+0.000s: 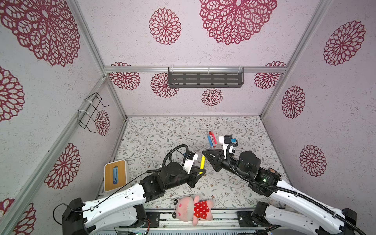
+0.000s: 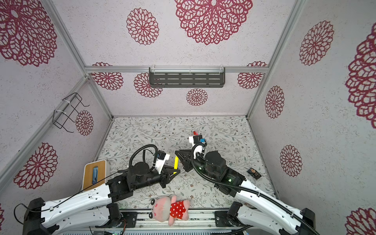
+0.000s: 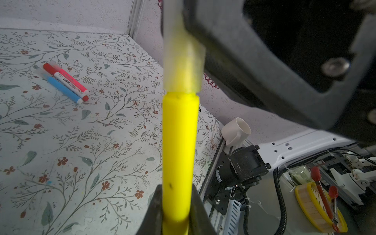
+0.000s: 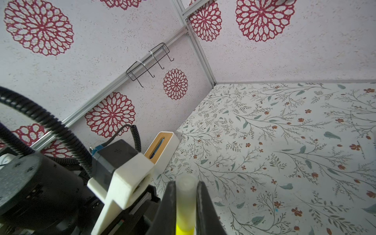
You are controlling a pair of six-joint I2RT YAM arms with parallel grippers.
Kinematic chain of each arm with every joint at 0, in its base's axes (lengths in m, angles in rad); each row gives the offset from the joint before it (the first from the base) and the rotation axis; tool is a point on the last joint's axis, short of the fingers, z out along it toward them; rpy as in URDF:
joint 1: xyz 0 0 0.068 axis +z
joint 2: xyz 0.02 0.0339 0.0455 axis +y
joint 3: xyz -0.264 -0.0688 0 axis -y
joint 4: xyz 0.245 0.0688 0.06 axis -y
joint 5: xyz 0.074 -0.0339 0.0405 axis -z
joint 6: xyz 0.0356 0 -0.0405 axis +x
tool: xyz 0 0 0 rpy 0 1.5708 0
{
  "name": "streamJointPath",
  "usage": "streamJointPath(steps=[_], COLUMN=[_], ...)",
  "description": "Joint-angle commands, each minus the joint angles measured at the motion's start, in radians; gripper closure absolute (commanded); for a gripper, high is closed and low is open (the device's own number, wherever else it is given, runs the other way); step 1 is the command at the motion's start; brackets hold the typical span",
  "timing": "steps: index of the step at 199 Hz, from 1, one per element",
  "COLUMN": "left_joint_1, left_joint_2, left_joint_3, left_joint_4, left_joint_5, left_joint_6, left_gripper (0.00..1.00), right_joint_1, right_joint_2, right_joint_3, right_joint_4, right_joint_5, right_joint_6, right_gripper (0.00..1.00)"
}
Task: Insert the pens into the pen caps
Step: 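Push the clear cap down onto the highlighter tip with the right gripper, then open the right gripper and draw it back from the capped highlighter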
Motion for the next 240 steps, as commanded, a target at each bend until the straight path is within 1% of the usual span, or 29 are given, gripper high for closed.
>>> streamJointPath(steps=[1,51,104,143,147,154,162,173,191,205,223,240], left_joint_1=[0.009,0.019,0.023,0.030,0.030,0.032,0.031,0.031,0.030,0.031,0.030,0.030], left_joint_2=[-0.051,-0.085,-0.123,-0.140,-0.139,-0.138,-0.133,-0.126,-0.110,-0.107,-0.108,-0.107], left_joint_3=[0.006,-0.001,-0.018,-0.026,-0.025,-0.023,-0.020,-0.020,-0.023,-0.029,-0.035,-0.035], left_joint_4=[0.147,0.154,0.153,0.142,0.138,0.129,0.116,0.103,0.090,0.095,0.100,0.099], left_joint_5=[-0.023,0.029,0.018,0.009,0.006,0.000,-0.006,-0.017,-0.026,-0.019,-0.020,-0.022], left_joint_6=[0.020,0.023,0.025,0.028,0.030,0.034,0.038,0.046,0.050,0.039,0.035,0.034], left_gripper=[1.00,1.00,1.00,1.00,1.00,1.00,1.00,1.00,1.00,1.00,1.00,1.00], right_joint_1=[0.033,0.033,0.034,0.039,0.039,0.040,0.040,0.041,0.042,0.042,0.041,0.040], right_joint_2=[-0.024,-0.003,-0.003,-0.002,-0.002,-0.002,-0.009,-0.023,-0.068,-0.104,-0.142,-0.170], right_joint_3=[-0.040,-0.068,-0.080,-0.085,-0.085,-0.084,-0.085,-0.087,-0.119,-0.129,-0.131,-0.118], right_joint_4=[-0.066,-0.047,-0.036,-0.038,-0.039,-0.034,-0.025,-0.008,0.081,0.091,0.069,0.040], right_joint_5=[-0.129,-0.240,-0.280,-0.300,-0.300,-0.300,-0.301,-0.302,-0.329,-0.313,-0.281,-0.225], right_joint_6=[-0.018,-0.029,-0.029,-0.030,-0.028,-0.025,-0.022,-0.020,-0.009,-0.012,-0.018,-0.026], right_gripper=[0.93,0.94,0.94,0.90,0.88,0.83,0.73,0.57,0.47,0.43,0.42,0.41])
